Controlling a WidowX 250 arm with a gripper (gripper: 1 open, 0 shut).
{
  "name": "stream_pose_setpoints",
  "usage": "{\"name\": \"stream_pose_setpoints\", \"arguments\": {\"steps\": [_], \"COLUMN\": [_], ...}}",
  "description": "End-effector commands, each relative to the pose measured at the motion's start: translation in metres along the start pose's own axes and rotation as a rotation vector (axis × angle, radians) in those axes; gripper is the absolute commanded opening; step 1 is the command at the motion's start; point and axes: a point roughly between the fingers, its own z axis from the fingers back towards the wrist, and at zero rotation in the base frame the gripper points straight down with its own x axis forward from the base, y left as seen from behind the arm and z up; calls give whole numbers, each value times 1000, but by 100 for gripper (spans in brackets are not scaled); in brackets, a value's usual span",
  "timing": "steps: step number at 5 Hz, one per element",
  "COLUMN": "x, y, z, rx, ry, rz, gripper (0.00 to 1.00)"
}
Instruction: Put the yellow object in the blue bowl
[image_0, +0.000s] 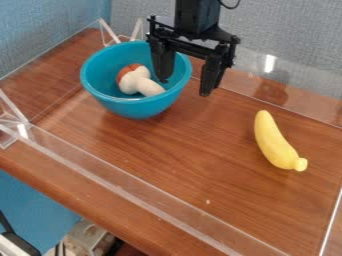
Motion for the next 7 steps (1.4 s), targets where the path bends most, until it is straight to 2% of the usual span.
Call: {"name": "stream_pose_setpoints", "arguments": {"steps": [1, 2, 4, 5, 6, 7], "x": [7, 14, 44, 54, 60, 65], "y": [-17, -34, -100, -127, -135, -133], "z": [6, 13, -22, -41, -41, -38], "rx": [-13, -28, -61, -75, -96, -99], "ry": [-6, -19, -50, -70, -92, -115], "rz": [111, 200, 348, 400, 579, 737], "gripper": [0, 100, 100, 100, 100, 100]}}
